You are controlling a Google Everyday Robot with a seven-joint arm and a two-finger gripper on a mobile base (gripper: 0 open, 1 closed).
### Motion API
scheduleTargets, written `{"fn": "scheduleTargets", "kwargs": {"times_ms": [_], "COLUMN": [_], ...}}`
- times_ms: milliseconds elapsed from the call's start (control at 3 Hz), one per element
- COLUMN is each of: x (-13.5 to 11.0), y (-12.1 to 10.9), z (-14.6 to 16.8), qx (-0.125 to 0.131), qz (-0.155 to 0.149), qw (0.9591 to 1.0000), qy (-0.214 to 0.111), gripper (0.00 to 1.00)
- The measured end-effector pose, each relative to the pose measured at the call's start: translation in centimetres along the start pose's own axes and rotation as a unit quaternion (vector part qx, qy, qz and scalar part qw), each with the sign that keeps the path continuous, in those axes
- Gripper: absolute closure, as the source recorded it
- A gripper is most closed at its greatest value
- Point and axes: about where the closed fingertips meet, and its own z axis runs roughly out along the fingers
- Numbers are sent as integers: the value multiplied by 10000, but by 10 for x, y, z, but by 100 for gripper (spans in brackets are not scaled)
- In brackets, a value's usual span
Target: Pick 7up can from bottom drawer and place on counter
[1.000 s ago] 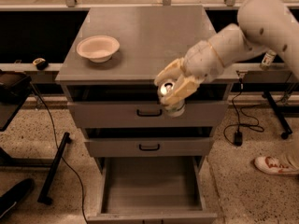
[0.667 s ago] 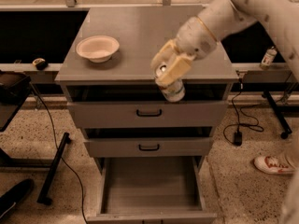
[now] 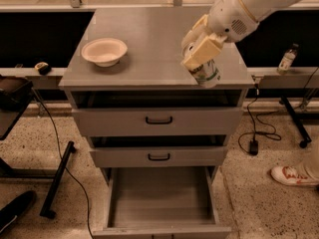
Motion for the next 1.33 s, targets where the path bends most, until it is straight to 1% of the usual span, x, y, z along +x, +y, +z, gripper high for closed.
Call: {"fn": "scheduleTargets", "kwargs": {"times_ms": [333,667,1000,1333], "x": [21,59,51,43], "y": [19,4,-1,-10], "z": [-23,-10,-8,-4], "qx": [846,1313,1355,1323], "qz": [227,593,562,611], "qw": [9955,9878,9881,9892], "qy": [368,591,467,173], "gripper": [100,100,100,100]}}
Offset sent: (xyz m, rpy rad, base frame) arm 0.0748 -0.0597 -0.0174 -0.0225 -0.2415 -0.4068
